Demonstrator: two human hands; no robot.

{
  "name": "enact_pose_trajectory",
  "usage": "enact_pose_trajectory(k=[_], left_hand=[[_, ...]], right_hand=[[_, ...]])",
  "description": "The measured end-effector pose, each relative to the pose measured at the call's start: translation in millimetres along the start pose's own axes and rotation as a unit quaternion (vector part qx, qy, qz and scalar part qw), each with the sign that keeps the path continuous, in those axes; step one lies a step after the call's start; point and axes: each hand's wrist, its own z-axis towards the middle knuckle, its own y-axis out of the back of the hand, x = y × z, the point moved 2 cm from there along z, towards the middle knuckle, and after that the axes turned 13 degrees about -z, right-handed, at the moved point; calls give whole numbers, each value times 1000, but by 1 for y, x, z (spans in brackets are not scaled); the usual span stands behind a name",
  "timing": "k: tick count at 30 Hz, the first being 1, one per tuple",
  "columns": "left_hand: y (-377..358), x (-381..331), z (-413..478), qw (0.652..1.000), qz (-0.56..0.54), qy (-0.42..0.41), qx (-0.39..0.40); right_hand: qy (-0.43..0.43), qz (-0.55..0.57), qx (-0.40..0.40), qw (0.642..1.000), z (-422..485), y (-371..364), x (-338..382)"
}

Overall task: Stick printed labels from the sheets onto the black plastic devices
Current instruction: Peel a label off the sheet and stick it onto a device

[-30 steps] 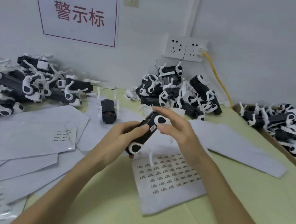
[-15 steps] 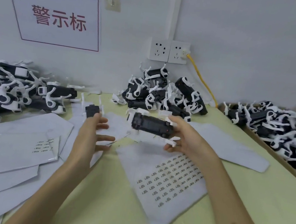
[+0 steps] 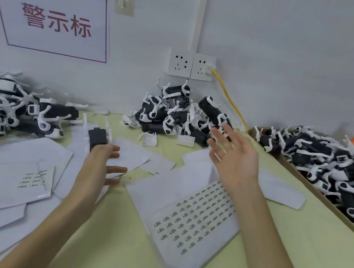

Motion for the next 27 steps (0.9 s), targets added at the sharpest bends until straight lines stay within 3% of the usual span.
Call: enact_pose_trajectory(k=[3,7,11,14,19,23,27], left_hand=[[0,0,1,1000,23,-8,3],[1,5,0,991,124,-18,47],[-3,13,-8,922,344,-95,148],[-7,17,-13,864,446,-131,192],[-6,16,-12,856,459,-130,200],[-5,16,-10,827,502,-135,214],[-3,16,-9,828,496,-148,214]], right_hand=[[-1,-170,46,984,-7,-20,-12],[-21,-330,158,930,-16,-47,-32],[-48,-442,256,858,-17,-73,-46],[-30,-504,301,809,-7,-98,-46],[11,-571,260,779,22,-146,-65],[33,-621,246,743,43,-178,-99],[76,-599,192,774,55,-183,-114]])
